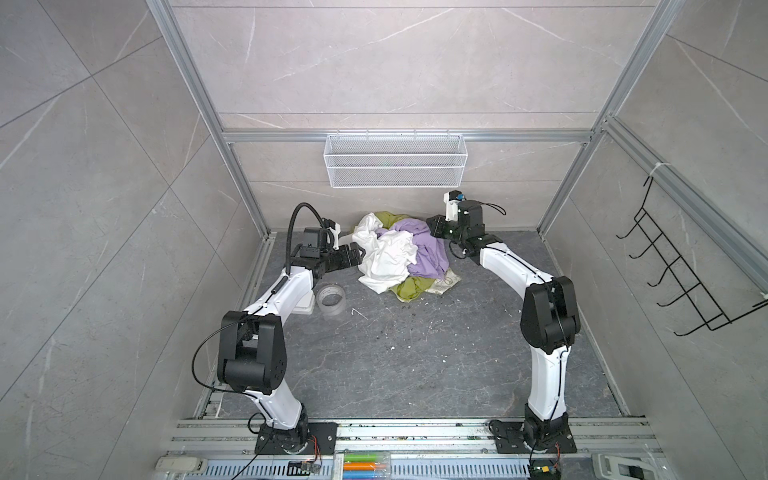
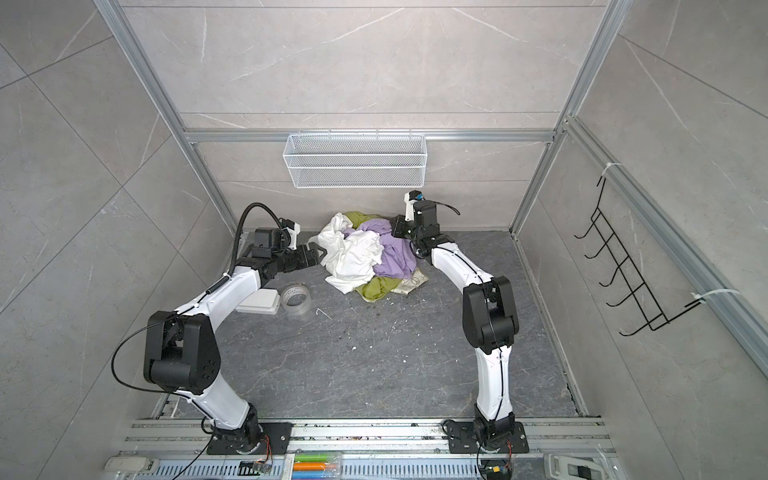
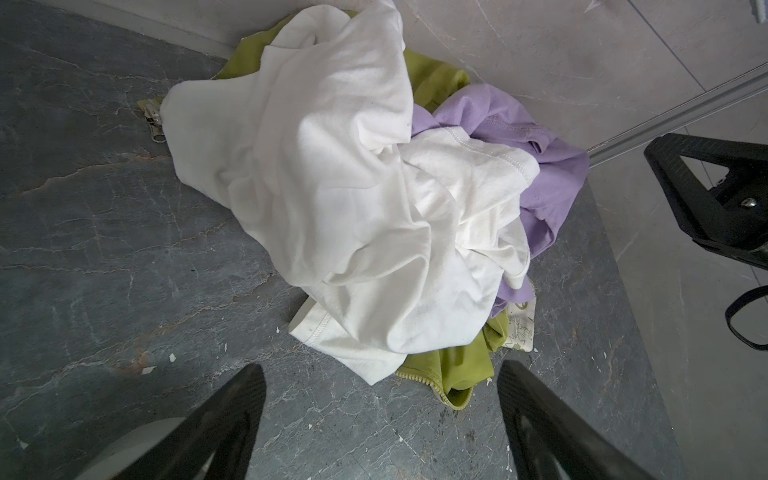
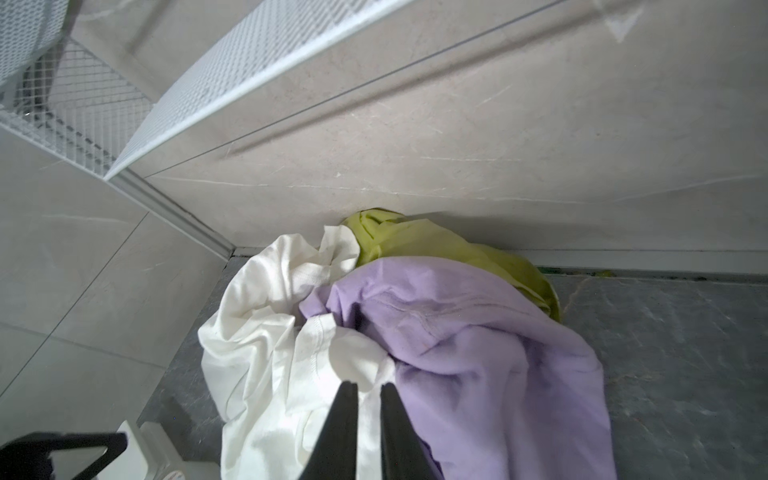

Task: Pick out a specific cloth from the pile
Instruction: 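Lower the right gripper onto the purple shirt and close on its fabric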

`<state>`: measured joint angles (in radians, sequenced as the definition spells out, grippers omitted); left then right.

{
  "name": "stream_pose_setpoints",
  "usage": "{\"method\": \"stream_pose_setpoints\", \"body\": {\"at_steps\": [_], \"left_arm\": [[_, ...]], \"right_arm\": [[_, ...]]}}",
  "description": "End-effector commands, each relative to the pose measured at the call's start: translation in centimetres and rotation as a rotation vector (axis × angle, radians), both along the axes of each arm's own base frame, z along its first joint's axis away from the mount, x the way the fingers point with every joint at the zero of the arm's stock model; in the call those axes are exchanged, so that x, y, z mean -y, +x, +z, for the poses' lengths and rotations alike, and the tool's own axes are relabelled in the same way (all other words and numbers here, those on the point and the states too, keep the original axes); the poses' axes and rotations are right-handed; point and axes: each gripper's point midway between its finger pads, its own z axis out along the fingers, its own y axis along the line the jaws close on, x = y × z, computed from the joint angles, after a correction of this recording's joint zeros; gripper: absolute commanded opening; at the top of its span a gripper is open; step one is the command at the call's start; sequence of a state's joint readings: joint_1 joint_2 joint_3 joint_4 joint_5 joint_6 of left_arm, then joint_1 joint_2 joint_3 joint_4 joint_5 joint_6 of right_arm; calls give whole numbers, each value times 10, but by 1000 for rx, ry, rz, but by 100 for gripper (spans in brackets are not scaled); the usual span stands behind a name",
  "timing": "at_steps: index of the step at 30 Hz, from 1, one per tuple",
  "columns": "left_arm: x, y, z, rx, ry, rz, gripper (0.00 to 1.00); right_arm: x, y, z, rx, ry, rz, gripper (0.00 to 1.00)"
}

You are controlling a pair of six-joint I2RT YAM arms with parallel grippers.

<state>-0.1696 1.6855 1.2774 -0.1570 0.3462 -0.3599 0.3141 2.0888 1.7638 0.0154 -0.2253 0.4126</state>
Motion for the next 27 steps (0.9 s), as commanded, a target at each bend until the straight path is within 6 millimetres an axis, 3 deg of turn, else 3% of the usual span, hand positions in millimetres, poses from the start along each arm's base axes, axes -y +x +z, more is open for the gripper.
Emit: {"method": "stream_pose_setpoints", "body": {"at_steps": [1,4,11,21,27], "left_arm": [[1,-5,26,66,-5,-7,90],[1,-6,25,64,-5,-8,90],[0,-8,24,65,-5,-9,90],[0,-10,24,67,1,-13,90],[0,-10,24,69,5,-16,90]], "right_arm": [[27,9,-19,-83,-93,-126,30],[35,14,-35,-140,-74,-147,40],[27,26,-48,-217,-72,-127,55],[10,37,-69,-304,-52,-85,61],[1,42,-76,-319,-30,-65,49]]}}
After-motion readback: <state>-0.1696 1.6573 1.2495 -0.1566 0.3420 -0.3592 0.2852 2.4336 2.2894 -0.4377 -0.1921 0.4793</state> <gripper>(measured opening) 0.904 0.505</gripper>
